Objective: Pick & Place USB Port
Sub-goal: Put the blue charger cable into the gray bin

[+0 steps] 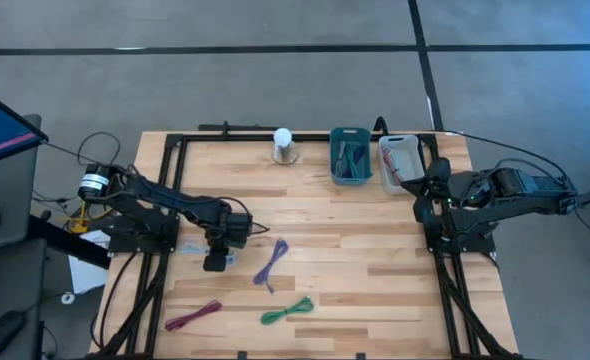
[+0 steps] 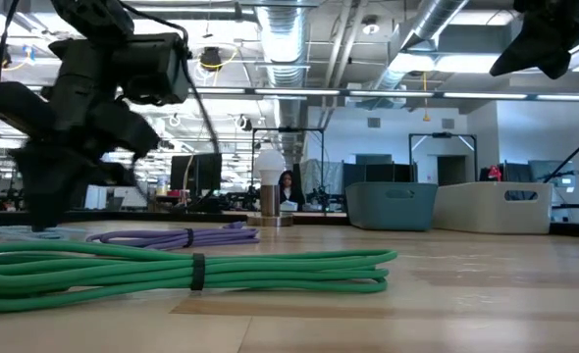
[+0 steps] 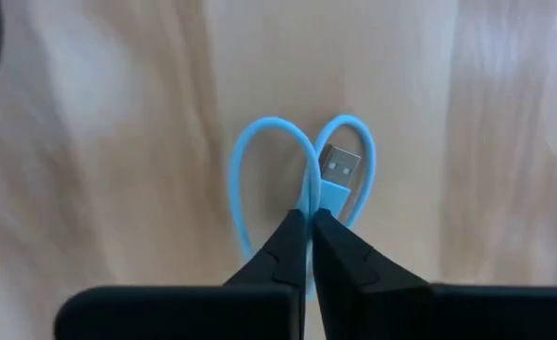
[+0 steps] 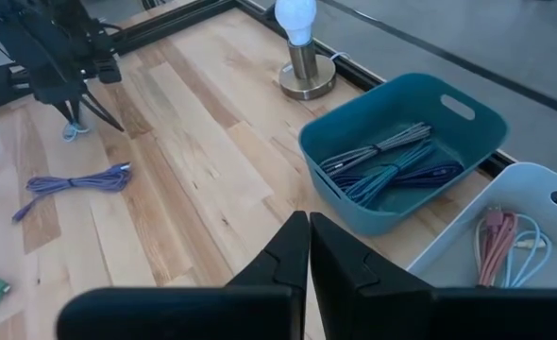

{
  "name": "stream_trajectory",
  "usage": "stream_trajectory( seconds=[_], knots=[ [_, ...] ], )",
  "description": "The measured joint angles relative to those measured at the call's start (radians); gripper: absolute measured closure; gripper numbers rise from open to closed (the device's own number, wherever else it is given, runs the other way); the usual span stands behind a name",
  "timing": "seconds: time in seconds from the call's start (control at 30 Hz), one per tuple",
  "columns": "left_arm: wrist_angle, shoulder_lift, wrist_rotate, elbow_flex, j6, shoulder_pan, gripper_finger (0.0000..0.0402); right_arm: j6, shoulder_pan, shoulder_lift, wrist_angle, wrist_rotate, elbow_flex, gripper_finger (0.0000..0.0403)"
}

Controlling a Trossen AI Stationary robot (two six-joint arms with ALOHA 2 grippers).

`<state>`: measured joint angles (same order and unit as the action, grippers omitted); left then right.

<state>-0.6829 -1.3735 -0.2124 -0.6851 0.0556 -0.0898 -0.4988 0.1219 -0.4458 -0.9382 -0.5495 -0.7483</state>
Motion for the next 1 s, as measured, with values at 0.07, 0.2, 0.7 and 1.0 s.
stream_trajectory(
  seconds=[0.07, 0.2, 0.7, 1.0],
  knots=[
    [0.057, 0.000, 0.028, -0.001, 0.035, 0.002, 0.0395, 0.000, 0.000, 0.000, 0.000, 0.002, 0.000, 0.0396],
    [0.208, 0.008, 0.076, 0.001, 0.048, 0.006, 0.0399, 0.000, 0.000, 0.000, -0.009, 0.002, 0.000, 0.0396],
    [0.323, 0.412, 0.349, -0.042, 0.203, 0.088, 0.0400, 0.000, 0.000, 0.000, -0.026, 0.002, 0.000, 0.0396],
    [0.593, 0.537, 0.242, -0.042, 0.312, 0.198, 0.0400, 0.000, 0.000, 0.000, -0.014, -0.008, 0.000, 0.0398]
  ],
)
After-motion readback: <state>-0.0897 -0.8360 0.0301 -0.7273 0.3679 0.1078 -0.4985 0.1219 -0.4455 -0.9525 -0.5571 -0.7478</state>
